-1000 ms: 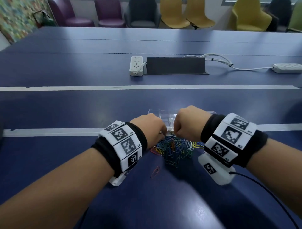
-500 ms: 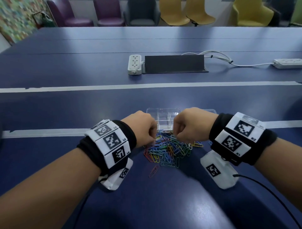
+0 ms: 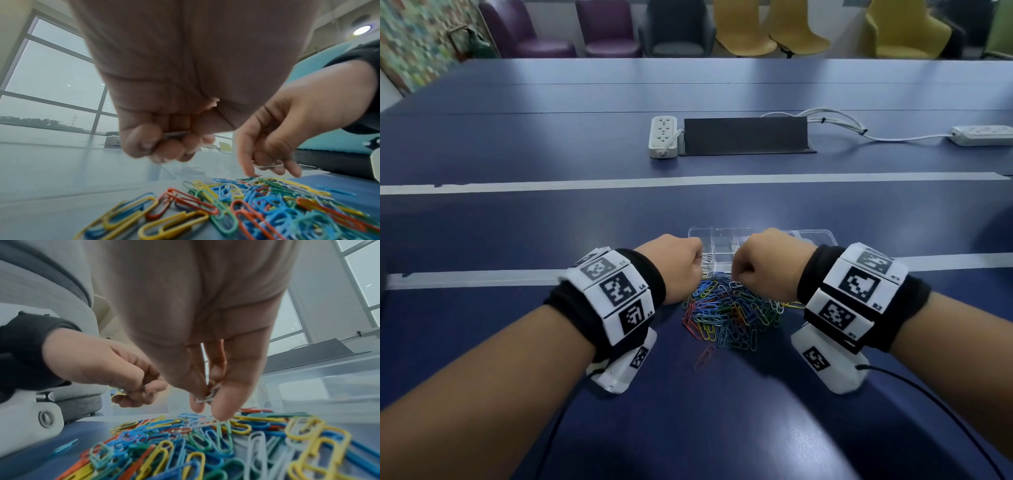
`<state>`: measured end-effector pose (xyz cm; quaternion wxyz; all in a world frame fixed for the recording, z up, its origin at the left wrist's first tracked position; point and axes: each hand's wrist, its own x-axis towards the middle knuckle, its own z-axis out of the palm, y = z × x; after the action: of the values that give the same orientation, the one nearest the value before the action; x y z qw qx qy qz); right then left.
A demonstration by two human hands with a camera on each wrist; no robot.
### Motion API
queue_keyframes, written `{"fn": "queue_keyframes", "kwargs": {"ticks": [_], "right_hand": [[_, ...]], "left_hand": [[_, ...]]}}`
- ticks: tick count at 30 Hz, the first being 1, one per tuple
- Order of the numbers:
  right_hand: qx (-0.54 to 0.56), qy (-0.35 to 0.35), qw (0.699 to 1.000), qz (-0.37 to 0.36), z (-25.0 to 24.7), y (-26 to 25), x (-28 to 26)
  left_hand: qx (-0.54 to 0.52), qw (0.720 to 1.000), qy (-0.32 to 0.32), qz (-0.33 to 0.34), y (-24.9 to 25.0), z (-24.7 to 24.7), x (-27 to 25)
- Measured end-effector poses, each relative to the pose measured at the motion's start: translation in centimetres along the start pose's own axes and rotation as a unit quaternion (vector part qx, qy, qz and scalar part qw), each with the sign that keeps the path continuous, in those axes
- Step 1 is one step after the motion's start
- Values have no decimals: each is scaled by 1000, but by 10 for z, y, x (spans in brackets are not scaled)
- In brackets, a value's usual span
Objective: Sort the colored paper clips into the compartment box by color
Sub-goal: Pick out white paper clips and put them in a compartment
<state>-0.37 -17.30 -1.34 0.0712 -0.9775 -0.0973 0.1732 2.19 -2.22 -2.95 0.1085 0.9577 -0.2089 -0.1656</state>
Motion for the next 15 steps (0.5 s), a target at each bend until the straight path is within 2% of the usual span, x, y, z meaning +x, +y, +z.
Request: {"fn": "queue_keyframes", "kwargs": {"ticks": [3,7,15], "right_hand": [[16,13,1000,1,-1,1,1],[4,26,1000,3,1,0,3],[-33,6,999,-19,8,-4,8]], "left_hand": [[19,1000,-5,-10,1,3,0],[60,998,15,16,1,2,-1],[138,990,33,7,7,1,4]]}}
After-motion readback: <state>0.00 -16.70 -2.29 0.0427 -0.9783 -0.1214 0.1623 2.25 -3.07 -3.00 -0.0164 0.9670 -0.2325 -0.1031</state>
